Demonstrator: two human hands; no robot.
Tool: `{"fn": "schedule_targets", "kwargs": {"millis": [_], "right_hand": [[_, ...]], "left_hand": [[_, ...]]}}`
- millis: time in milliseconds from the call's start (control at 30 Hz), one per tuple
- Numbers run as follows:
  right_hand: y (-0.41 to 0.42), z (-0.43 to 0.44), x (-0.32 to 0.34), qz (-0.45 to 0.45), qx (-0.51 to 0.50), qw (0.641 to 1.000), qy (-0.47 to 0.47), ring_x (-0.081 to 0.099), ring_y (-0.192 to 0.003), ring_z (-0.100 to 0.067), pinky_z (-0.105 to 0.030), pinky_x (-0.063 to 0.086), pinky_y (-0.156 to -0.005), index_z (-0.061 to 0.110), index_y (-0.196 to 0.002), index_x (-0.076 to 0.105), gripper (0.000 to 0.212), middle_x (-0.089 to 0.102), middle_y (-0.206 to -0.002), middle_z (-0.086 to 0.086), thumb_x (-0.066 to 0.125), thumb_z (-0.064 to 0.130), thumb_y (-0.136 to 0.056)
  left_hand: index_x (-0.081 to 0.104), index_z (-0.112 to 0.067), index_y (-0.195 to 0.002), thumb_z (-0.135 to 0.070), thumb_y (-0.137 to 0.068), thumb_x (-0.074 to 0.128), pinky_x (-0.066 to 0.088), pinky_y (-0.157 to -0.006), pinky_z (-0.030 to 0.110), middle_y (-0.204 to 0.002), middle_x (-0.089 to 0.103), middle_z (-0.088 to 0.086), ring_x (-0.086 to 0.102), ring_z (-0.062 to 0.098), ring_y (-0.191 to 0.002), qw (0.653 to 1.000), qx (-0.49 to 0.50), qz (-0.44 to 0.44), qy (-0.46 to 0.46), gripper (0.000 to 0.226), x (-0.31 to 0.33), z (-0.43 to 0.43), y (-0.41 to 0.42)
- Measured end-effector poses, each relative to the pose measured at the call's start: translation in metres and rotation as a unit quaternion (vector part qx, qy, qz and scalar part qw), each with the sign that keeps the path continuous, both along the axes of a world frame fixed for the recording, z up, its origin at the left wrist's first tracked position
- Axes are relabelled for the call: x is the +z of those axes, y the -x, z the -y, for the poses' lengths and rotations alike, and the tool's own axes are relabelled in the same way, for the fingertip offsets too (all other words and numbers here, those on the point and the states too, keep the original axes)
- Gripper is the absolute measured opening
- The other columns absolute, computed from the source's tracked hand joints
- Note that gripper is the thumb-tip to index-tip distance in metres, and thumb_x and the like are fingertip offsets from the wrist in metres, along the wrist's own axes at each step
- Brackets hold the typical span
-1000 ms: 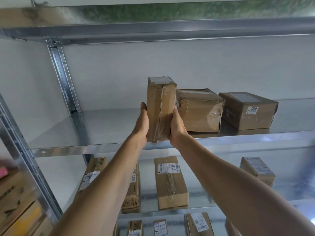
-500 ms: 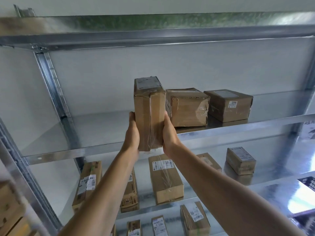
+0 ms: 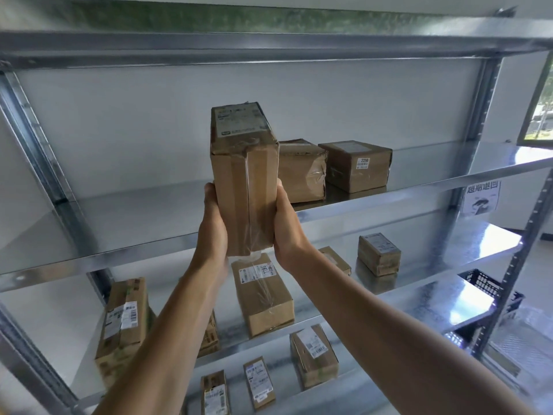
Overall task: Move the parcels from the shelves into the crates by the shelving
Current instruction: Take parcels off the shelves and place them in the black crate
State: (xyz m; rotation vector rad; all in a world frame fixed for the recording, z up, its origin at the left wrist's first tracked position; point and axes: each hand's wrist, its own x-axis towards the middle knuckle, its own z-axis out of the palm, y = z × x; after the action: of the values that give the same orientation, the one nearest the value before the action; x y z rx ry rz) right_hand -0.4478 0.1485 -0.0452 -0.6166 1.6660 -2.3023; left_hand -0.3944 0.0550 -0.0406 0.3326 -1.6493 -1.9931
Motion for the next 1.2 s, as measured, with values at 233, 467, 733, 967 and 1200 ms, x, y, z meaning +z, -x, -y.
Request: {"fn": "schedule_targets", "kwargs": {"millis": [233, 467, 733, 967, 1200], "right_hand": [[-0.002, -0.06, 0.007, -0.031, -0.033, 0.999, 0.017, 0.052, -0.136, -0.019, -0.048, 0.04, -0.117, 0.034, -0.156, 0.037, 0.056, 0.053, -0.15, -0.002, 0.018, 0.056, -0.107], [-0.001, -0.135, -0.002, -0.03, -0.095, 0.995, 0.016, 0.056, -0.132, -0.022, -0.052, 0.042, -0.115, 0.029, -0.152, 0.046, 0.067, 0.059, -0.145, -0.005, 0.024, 0.068, -0.102], [-0.01, -0.228, -0.026, -0.018, -0.184, 0.982, 0.036, 0.061, -0.127, -0.02, -0.048, 0.044, -0.113, 0.022, -0.146, 0.053, 0.064, 0.065, -0.136, -0.003, 0.03, 0.062, -0.102], [-0.03, -0.307, -0.055, -0.026, -0.302, 0.952, 0.035, 0.064, -0.121, -0.009, -0.028, 0.052, -0.104, 0.02, -0.15, 0.048, 0.056, 0.067, -0.135, 0.002, 0.021, 0.049, -0.11], [-0.051, -0.361, -0.082, 0.022, -0.406, 0.912, 0.057, 0.062, -0.128, -0.019, -0.046, 0.047, -0.112, 0.024, -0.152, 0.046, 0.064, 0.062, -0.142, -0.002, 0.028, 0.062, -0.104]], "left_hand": [[0.066, -0.038, -0.128, -0.064, -0.105, 0.019, 0.05, -0.104, 0.043, -0.13, 0.07, -0.007, 0.065, 0.013, -0.119, 0.998, -0.047, -0.025, 0.015, 0.058, 0.008, -0.056, 0.001], [0.064, -0.044, -0.122, -0.061, -0.106, 0.019, 0.053, -0.1, 0.042, -0.121, 0.073, -0.013, 0.068, 0.01, -0.112, 0.994, -0.099, -0.025, 0.028, 0.05, 0.003, -0.127, 0.012], [0.071, -0.037, -0.112, -0.058, -0.108, 0.024, 0.058, -0.093, 0.039, -0.11, 0.078, -0.011, 0.075, 0.01, -0.1, 0.972, -0.234, -0.004, 0.033, 0.052, -0.015, -0.211, 0.021], [0.068, -0.035, -0.129, -0.076, -0.094, 0.036, 0.05, -0.107, 0.052, -0.129, 0.071, -0.005, 0.068, 0.022, -0.12, 0.935, -0.351, 0.029, 0.036, 0.063, -0.048, -0.281, 0.043], [0.057, -0.026, -0.141, -0.058, -0.107, 0.027, 0.046, -0.112, 0.042, -0.143, 0.062, -0.004, 0.057, 0.017, -0.134, 0.899, -0.435, 0.038, 0.039, 0.055, -0.074, -0.345, 0.044]]}}
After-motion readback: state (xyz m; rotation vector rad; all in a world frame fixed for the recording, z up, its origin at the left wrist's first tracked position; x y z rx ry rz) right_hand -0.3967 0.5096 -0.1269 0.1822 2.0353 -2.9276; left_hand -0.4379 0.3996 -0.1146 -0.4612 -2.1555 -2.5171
